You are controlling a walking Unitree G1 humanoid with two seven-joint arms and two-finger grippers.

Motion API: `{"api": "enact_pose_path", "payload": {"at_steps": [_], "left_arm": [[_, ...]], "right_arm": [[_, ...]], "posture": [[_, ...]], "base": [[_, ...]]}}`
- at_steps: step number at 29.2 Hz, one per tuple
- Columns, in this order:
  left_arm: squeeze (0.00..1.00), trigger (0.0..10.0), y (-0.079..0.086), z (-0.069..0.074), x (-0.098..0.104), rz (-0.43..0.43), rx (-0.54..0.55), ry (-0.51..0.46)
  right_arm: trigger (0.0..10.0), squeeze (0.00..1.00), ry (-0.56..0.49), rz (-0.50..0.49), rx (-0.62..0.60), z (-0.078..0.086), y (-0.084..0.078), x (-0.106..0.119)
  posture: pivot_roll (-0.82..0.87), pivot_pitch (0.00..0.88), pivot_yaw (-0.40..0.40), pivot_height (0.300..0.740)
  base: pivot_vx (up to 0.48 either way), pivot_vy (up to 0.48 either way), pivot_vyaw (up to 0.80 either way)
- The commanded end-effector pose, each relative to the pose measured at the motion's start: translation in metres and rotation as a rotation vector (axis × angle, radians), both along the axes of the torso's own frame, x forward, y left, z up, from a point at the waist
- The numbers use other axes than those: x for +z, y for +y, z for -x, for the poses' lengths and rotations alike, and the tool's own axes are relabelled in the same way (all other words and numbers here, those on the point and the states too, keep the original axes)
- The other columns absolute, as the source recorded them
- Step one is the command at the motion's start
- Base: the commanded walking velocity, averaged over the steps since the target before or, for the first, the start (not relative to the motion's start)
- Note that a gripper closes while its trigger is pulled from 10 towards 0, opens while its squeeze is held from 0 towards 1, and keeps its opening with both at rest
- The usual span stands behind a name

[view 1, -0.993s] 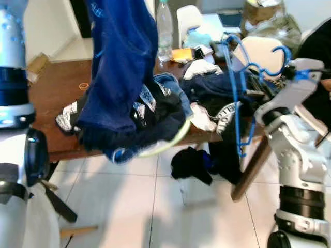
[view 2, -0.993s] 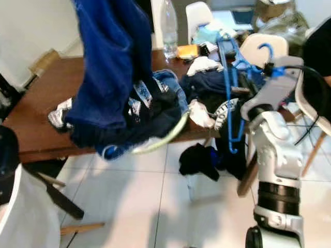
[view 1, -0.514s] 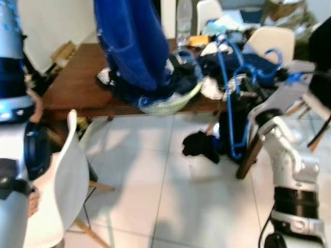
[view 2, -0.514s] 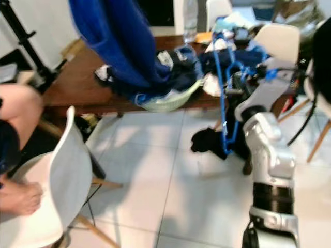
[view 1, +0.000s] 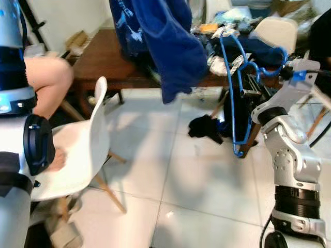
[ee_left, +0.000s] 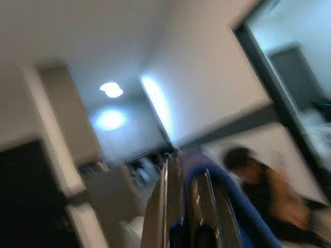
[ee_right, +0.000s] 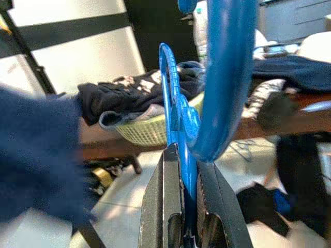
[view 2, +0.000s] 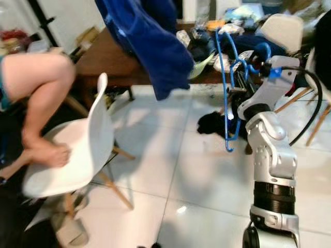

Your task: Hang hanger

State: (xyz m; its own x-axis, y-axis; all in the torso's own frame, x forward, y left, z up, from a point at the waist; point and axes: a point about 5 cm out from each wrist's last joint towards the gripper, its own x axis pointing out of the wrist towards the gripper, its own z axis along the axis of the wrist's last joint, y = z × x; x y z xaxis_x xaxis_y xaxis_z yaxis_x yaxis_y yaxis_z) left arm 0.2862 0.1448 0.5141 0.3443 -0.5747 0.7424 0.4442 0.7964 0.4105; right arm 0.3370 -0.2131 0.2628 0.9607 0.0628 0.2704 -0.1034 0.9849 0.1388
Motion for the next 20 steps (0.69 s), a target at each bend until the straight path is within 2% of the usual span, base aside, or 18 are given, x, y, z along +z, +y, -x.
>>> {"api": "enact_pose_path", "payload": {"at_steps": [1,2,3,4,5,6,9,10,11,12,13,14,15,16,19,20], "left_arm": [[0.00,10.0,-0.002,0.000,-0.004,-0.009,-0.020,0.017],[0.00,10.0,-0.009,-0.006,-0.018,-0.017,-0.046,0.064],[0.00,10.0,-0.009,-0.006,-0.018,-0.017,-0.046,0.064],[0.00,10.0,-0.014,-0.013,-0.031,-0.017,-0.060,0.108],[0.00,10.0,-0.014,-0.013,-0.031,-0.017,-0.060,0.108],[0.00,10.0,-0.016,-0.017,-0.040,-0.017,-0.069,0.134],[0.00,10.0,-0.011,-0.048,-0.088,0.018,0.001,0.326],[0.00,10.0,-0.009,-0.061,-0.116,-0.014,0.073,0.394],[0.00,10.0,-0.008,-0.067,-0.134,-0.044,0.118,0.430],[0.00,10.0,-0.007,-0.074,-0.162,-0.080,0.161,0.499],[0.00,10.0,-0.007,-0.077,-0.180,-0.103,0.183,0.545],[0.00,10.0,-0.007,-0.077,-0.180,-0.103,0.183,0.545],[0.00,10.0,-0.003,-0.082,-0.224,-0.155,0.237,0.657],[0.00,10.0,-0.003,-0.082,-0.224,-0.155,0.237,0.657],[0.00,10.0,0.005,-0.081,-0.270,-0.205,0.301,0.767],[0.00,10.0,0.005,-0.081,-0.270,-0.205,0.301,0.767]], "right_arm": [[10.0,0.00,-0.010,0.016,-0.015,0.002,-0.002,0.001],[10.0,0.00,-0.005,0.020,-0.017,0.002,-0.003,0.000],[10.0,0.00,-0.005,0.020,-0.017,0.002,-0.003,0.000],[10.0,0.00,0.001,0.027,-0.020,0.002,-0.003,-0.001],[10.0,0.00,0.001,0.027,-0.020,0.002,-0.003,-0.001],[10.0,0.00,0.005,0.031,-0.022,0.003,-0.004,-0.001],[10.0,0.00,0.061,0.071,-0.025,0.001,-0.001,-0.011],[10.0,0.00,0.094,0.089,-0.030,0.000,-0.001,-0.018],[10.0,0.00,0.115,0.101,-0.034,-0.001,-0.002,-0.023],[10.0,0.00,0.151,0.109,-0.044,-0.001,-0.003,-0.031],[10.0,0.00,0.173,0.113,-0.051,-0.001,-0.005,-0.036],[10.0,0.00,0.173,0.113,-0.051,-0.001,-0.005,-0.036],[10.0,0.00,0.227,0.118,-0.069,0.001,-0.009,-0.049],[10.0,0.00,0.227,0.118,-0.069,0.001,-0.009,-0.049],[10.0,0.00,0.287,0.126,-0.082,0.006,-0.015,-0.066],[10.0,0.00,0.287,0.126,-0.082,0.006,-0.015,-0.066]], "posture": [[0.09,0.070,0.041,0.740],[0.09,0.073,0.039,0.740],[0.09,0.073,0.039,0.740],[0.08,0.075,0.039,0.740],[0.08,0.075,0.039,0.740],[0.08,0.075,0.038,0.740],[0.08,0.082,0.036,0.740],[0.08,0.082,0.036,0.740],[0.08,0.082,0.036,0.740],[0.07,0.084,0.035,0.740],[0.07,0.084,0.035,0.740],[0.07,0.084,0.035,0.740],[0.07,0.089,0.033,0.740],[0.07,0.089,0.033,0.740],[0.06,0.101,0.028,0.740],[0.06,0.101,0.028,0.740]], "base": [[-0.337,0.000,0.00],[-0.330,0.000,0.00],[-0.330,0.000,0.00],[-0.259,0.000,0.00],[-0.259,0.000,0.00],[-0.259,0.000,0.00],[0.000,0.000,0.00],[0.000,0.000,-0.77],[0.000,0.000,-0.77],[0.000,0.000,-0.80],[0.000,0.000,-0.80],[0.000,0.000,-0.80],[0.000,0.000,-0.80],[0.000,0.000,-0.80],[0.000,0.000,-0.80],[0.000,0.000,-0.80]]}}
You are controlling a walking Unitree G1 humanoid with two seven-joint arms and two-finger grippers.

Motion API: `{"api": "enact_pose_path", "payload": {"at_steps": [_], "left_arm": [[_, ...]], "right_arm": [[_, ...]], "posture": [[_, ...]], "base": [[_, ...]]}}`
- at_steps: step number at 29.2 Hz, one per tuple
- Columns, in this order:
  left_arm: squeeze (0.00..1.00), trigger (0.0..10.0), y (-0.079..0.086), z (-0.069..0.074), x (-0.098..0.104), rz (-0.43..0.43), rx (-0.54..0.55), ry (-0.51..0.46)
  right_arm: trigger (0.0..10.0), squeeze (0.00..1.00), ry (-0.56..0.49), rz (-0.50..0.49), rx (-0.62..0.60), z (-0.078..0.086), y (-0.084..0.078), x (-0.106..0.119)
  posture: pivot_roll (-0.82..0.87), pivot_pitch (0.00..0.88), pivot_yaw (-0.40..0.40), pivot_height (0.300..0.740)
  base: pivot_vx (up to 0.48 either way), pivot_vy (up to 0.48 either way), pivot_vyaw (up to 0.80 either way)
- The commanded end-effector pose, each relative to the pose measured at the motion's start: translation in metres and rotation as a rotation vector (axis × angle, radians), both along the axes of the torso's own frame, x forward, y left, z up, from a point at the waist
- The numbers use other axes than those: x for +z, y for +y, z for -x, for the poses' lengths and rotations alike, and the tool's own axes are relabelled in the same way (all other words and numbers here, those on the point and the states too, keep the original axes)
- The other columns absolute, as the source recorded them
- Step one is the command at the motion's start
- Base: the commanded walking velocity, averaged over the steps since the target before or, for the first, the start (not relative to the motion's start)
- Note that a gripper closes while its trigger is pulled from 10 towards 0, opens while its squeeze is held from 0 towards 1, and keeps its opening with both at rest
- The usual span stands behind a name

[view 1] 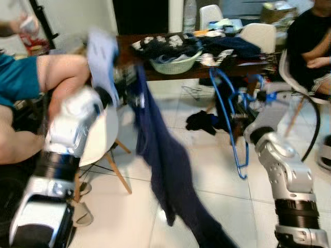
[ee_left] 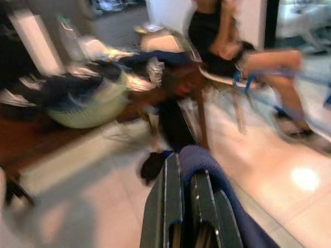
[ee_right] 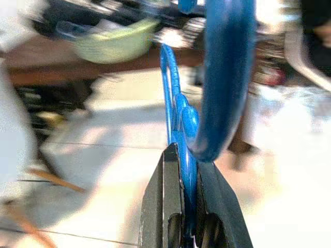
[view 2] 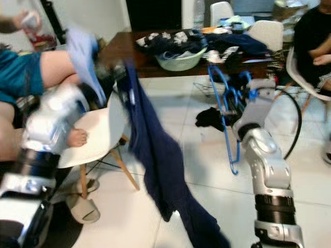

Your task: Hang hanger

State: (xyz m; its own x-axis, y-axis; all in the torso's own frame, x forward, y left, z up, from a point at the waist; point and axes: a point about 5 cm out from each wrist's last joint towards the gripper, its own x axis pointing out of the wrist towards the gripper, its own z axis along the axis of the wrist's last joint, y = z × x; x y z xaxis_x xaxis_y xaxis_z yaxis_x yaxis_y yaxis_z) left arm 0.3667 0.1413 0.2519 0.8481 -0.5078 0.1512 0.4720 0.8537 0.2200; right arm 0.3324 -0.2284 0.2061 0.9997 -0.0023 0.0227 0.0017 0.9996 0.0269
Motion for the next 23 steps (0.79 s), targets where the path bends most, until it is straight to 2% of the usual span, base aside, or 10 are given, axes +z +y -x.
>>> {"api": "enact_pose_path", "payload": {"at_steps": [1,3,5,8,9,10,13,15,17,23], "left_arm": [[0.00,10.0,0.011,0.000,-0.018,-0.029,0.056,0.038],[0.00,10.0,0.011,0.000,-0.018,-0.029,0.056,0.038],[0.00,10.0,0.026,0.002,-0.056,-0.089,0.122,0.130],[0.00,10.0,0.026,0.002,-0.056,-0.089,0.122,0.130],[0.00,10.0,0.032,0.007,-0.078,-0.098,0.134,0.194],[0.00,10.0,0.032,0.007,-0.078,-0.098,0.134,0.194],[0.00,10.0,0.033,0.024,-0.111,-0.110,0.069,0.304],[0.00,10.0,0.033,0.024,-0.111,-0.110,0.069,0.304],[0.00,10.0,0.021,0.047,-0.139,-0.119,-0.072,0.401],[0.00,10.0,0.022,0.049,-0.143,0.091,-0.138,0.490]], "right_arm": [[10.0,0.00,0.057,0.003,-0.003,0.003,-0.001,-0.014],[10.0,0.00,0.057,0.003,-0.003,0.003,-0.001,-0.014],[10.0,0.00,0.123,0.020,-0.011,0.012,-0.005,-0.034],[10.0,0.00,0.123,0.020,-0.011,0.012,-0.005,-0.034],[10.0,0.00,0.168,0.029,-0.018,0.020,-0.008,-0.048],[10.0,0.00,0.168,0.029,-0.018,0.020,-0.008,-0.048],[10.0,0.00,0.243,0.027,0.013,0.038,-0.006,-0.073],[10.0,0.00,0.243,0.027,0.013,0.038,-0.006,-0.073],[10.0,0.00,0.267,-0.027,0.053,0.053,0.002,-0.086],[10.0,0.00,0.242,-0.122,0.146,0.061,0.018,-0.092]], "posture": [[0.06,0.101,0.028,0.740],[0.06,0.101,0.028,0.740],[0.04,0.108,0.027,0.740],[0.04,0.108,0.027,0.740],[0.03,0.113,0.027,0.740],[0.03,0.113,0.027,0.740],[0.02,0.122,0.026,0.740],[0.02,0.122,0.026,0.740],[0.01,0.131,0.022,0.740],[0.01,0.142,0.017,0.740]], "base": [[0.000,0.000,-0.80],[0.000,0.000,-0.80],[0.000,0.000,-0.80],[0.000,0.000,-0.80],[0.000,0.000,-0.80],[0.000,0.000,-0.80],[0.000,0.000,-0.80],[0.000,0.000,-0.80],[0.000,0.000,-0.80],[0.000,0.000,-0.80]]}}
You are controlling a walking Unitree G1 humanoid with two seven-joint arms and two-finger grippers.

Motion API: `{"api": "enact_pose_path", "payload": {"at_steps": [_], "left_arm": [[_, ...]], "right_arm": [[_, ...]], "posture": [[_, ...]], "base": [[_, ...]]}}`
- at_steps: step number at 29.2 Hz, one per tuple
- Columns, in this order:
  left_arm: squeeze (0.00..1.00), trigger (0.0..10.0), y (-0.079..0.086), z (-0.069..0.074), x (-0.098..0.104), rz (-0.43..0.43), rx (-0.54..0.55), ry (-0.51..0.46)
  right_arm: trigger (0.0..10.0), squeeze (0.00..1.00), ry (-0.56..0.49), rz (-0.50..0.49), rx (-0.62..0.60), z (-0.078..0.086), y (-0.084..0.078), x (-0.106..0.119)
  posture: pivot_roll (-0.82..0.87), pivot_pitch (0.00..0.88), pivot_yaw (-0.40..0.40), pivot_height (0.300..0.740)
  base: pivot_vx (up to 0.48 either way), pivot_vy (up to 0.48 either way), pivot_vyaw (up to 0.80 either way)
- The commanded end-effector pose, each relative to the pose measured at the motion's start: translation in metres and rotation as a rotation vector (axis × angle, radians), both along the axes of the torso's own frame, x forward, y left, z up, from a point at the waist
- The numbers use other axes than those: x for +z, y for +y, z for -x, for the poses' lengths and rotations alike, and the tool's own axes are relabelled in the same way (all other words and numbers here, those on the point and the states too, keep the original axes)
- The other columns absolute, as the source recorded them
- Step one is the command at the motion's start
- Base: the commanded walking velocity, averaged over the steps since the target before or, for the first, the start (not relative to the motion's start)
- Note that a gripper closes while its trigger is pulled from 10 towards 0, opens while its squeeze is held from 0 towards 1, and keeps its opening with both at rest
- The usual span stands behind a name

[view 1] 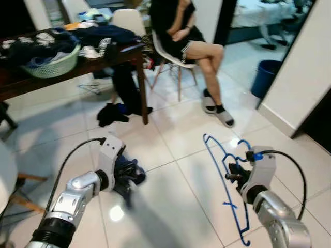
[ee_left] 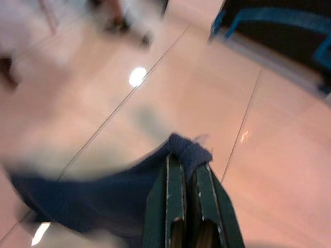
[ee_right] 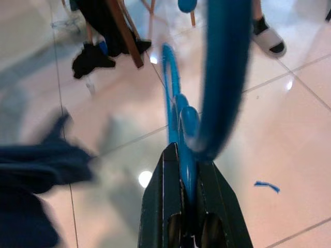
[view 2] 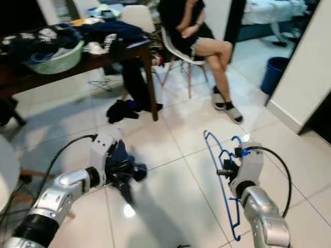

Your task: Hang hanger

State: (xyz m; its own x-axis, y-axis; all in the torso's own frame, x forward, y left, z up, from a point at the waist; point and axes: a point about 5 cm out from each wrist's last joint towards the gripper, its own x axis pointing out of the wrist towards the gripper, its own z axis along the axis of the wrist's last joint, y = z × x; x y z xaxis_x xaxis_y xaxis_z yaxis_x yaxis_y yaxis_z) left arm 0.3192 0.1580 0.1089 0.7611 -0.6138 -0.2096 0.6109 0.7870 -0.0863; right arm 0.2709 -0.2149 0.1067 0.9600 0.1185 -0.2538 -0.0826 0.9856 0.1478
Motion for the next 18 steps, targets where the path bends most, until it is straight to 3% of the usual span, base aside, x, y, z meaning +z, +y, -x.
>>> {"api": "enact_pose_path", "payload": {"at_steps": [1,9,11,14,17,18], "left_arm": [[0.00,10.0,0.006,0.001,0.000,0.039,-0.002,0.017],[0.00,10.0,0.003,0.002,0.003,0.083,-0.039,-0.001],[0.00,10.0,0.005,-0.001,0.004,0.129,-0.025,0.008],[0.00,10.0,0.010,0.002,0.006,0.157,0.023,0.000],[0.00,10.0,0.012,0.020,0.009,0.144,0.083,-0.040],[0.00,10.0,0.012,0.020,0.009,0.144,0.083,-0.040]], "right_arm": [[10.0,0.00,-0.045,-0.020,0.032,-0.001,0.005,0.008],[10.0,0.00,-0.070,-0.103,0.075,0.000,0.008,0.009],[10.0,0.00,-0.077,-0.119,0.076,0.001,0.008,0.010],[10.0,0.00,-0.070,-0.147,0.065,0.008,0.012,0.010],[10.0,0.00,-0.061,-0.188,0.070,0.032,0.026,0.008],[10.0,0.00,-0.061,-0.188,0.070,0.032,0.026,0.008]], "posture": [[0.01,0.142,0.017,0.740],[0.02,0.153,0.012,0.740],[0.02,0.163,0.002,0.740],[0.00,0.170,-0.004,0.740],[-0.02,0.177,-0.005,0.740],[-0.02,0.177,-0.005,0.740]], "base": [[0.000,0.000,-0.80],[0.000,0.000,-0.80],[0.000,0.000,-0.80],[0.000,0.000,-0.80],[0.000,0.000,-0.80],[0.000,0.000,-0.80]]}}
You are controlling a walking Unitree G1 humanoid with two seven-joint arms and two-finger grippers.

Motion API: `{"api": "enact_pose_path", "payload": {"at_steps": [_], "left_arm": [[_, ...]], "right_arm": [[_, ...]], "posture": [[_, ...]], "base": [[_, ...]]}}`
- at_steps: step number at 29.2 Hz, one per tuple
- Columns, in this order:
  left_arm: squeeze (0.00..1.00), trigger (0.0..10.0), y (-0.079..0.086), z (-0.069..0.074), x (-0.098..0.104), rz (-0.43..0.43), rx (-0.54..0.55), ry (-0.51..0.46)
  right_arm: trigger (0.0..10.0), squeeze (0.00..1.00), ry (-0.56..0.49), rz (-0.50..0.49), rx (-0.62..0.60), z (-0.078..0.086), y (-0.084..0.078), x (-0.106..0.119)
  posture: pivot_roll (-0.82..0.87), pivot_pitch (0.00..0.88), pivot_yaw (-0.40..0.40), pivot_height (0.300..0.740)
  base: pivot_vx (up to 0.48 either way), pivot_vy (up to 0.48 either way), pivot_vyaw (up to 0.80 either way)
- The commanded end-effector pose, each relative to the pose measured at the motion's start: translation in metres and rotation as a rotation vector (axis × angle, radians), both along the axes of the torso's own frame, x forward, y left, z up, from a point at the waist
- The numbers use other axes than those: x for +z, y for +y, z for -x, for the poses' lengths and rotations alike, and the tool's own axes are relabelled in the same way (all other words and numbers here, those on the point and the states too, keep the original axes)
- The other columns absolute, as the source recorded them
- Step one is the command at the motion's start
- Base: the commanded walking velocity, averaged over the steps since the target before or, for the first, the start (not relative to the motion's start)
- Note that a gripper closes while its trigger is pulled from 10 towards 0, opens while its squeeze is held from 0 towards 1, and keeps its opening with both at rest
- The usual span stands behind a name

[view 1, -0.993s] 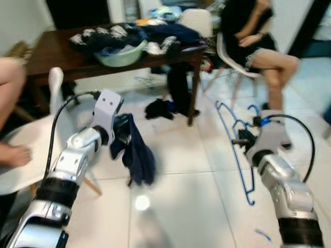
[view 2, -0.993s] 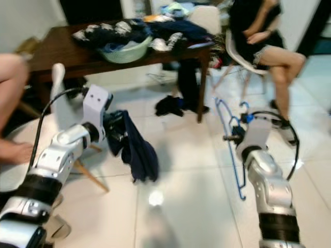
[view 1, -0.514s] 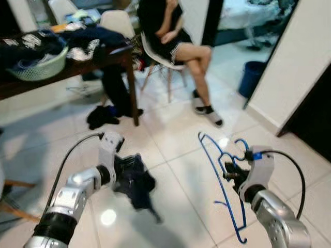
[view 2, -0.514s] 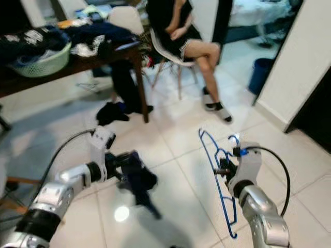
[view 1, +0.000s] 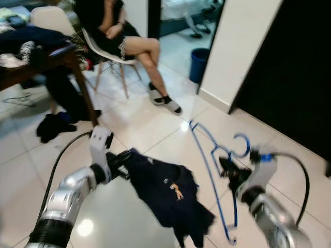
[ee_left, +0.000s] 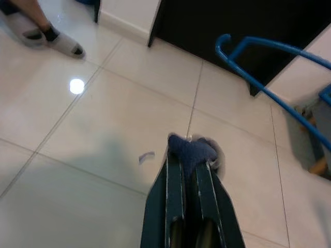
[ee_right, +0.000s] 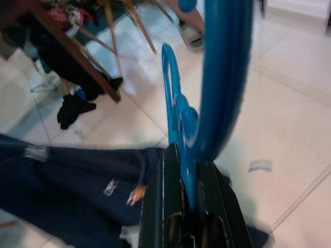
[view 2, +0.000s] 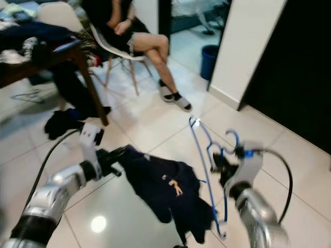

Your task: Hang hanger

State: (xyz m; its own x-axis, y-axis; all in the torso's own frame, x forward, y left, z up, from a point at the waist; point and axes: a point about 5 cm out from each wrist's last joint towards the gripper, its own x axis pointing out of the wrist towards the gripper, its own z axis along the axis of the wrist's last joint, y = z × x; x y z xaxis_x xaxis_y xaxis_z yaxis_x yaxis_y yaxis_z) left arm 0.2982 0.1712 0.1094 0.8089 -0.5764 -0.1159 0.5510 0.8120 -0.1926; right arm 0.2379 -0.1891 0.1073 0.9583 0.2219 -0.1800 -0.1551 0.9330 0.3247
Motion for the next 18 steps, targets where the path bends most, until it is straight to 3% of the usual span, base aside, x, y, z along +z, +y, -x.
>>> {"api": "enact_pose_path", "payload": {"at_steps": [1,5,7,10,13,15,18], "left_arm": [[0.00,10.0,-0.001,0.006,0.009,0.014,0.029,-0.033],[0.00,10.0,-0.008,0.036,0.006,0.013,0.098,-0.034],[0.00,10.0,-0.022,0.057,-0.004,0.073,0.114,0.007],[0.00,10.0,-0.029,0.068,-0.007,0.135,0.139,0.034],[0.00,10.0,-0.030,0.069,-0.006,0.151,0.140,0.037],[0.00,10.0,-0.031,0.068,-0.003,0.210,0.121,0.033],[0.00,10.0,-0.031,0.068,0.001,0.250,0.098,0.030]], "right_arm": [[10.0,0.00,-0.017,-0.016,-0.006,0.006,0.003,0.007],[10.0,0.00,-0.009,-0.068,-0.022,0.033,0.017,0.005],[10.0,0.00,-0.008,-0.080,-0.033,0.044,0.023,0.005],[10.0,0.00,-0.009,-0.104,-0.050,0.046,0.020,0.006],[10.0,0.00,-0.008,-0.126,-0.049,0.046,0.019,0.006],[10.0,0.00,-0.012,-0.200,-0.020,0.046,0.017,0.007],[10.0,0.00,-0.012,-0.237,-0.004,0.046,0.017,0.007]], "posture": [[-0.02,0.179,-0.005,0.740],[-0.01,0.198,-0.014,0.740],[-0.02,0.206,-0.014,0.740],[-0.02,0.209,-0.021,0.740],[-0.02,0.209,-0.021,0.740],[-0.02,0.213,-0.021,0.740],[-0.01,0.217,-0.022,0.740]], "base": [[0.000,0.000,-0.80],[0.000,0.000,-0.80],[0.000,0.000,-0.80],[0.000,0.000,-0.80],[0.000,0.000,-0.80],[0.000,0.000,-0.80],[0.000,0.000,-0.80]]}}
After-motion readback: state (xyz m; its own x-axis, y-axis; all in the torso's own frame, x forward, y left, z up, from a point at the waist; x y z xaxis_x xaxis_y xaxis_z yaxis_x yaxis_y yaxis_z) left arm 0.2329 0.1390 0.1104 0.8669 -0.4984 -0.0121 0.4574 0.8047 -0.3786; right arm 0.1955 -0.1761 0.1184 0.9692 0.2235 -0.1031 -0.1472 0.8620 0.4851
